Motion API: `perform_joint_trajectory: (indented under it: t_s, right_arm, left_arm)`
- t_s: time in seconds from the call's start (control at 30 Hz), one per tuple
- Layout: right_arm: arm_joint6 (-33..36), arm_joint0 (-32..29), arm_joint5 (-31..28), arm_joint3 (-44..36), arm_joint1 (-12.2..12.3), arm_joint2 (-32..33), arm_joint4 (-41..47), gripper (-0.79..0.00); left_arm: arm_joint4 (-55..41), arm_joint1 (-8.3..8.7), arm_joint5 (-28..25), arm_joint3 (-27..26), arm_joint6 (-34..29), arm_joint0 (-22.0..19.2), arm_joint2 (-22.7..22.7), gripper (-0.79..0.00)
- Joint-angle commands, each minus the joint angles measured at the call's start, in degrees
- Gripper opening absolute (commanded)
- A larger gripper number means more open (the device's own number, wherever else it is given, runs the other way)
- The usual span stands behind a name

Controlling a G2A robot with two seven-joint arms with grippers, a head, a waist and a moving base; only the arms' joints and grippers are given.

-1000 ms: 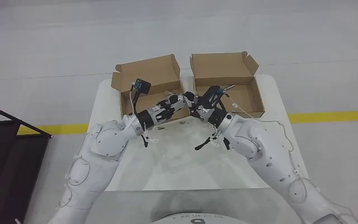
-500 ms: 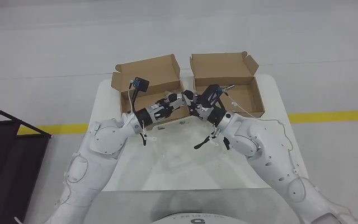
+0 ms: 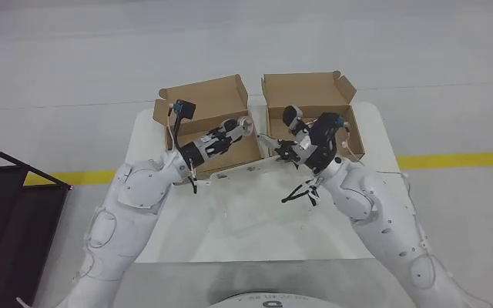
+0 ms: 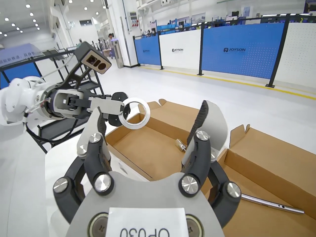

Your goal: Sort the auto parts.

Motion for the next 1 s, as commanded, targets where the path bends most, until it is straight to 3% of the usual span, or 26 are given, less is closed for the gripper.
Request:
perform_joint_trajectory:
  t_s: [0.0,0.27,0.67,0.97]
  right_arm:
    - [-2.25,-1.82,-0.85,-0.76,0.19,1.94,0.34,0.0]
    - [-7.66,-6.77,-5.25,-2.6,0.61,7.0,2.47,0.0]
    - [-13.31,-11.38,-26.2,-0.34,1.34,13.69,15.6,0.0]
    - [-12.24,-12.51,-30.03,0.77,1.45,16.87,21.02,0.0]
  left_arm:
    - [1.65,-0.04,0.62,1.23,1.29,-0.76,0.02,-0.785]
    - [14.31,-0.37,4.36,8.64,4.33,-4.89,3.07,-0.785]
    - [26.16,-1.11,6.95,24.27,7.12,-11.59,6.74,-0.785]
    - [31.02,-2.67,8.17,34.3,4.57,-17.82,12.25,-0.785]
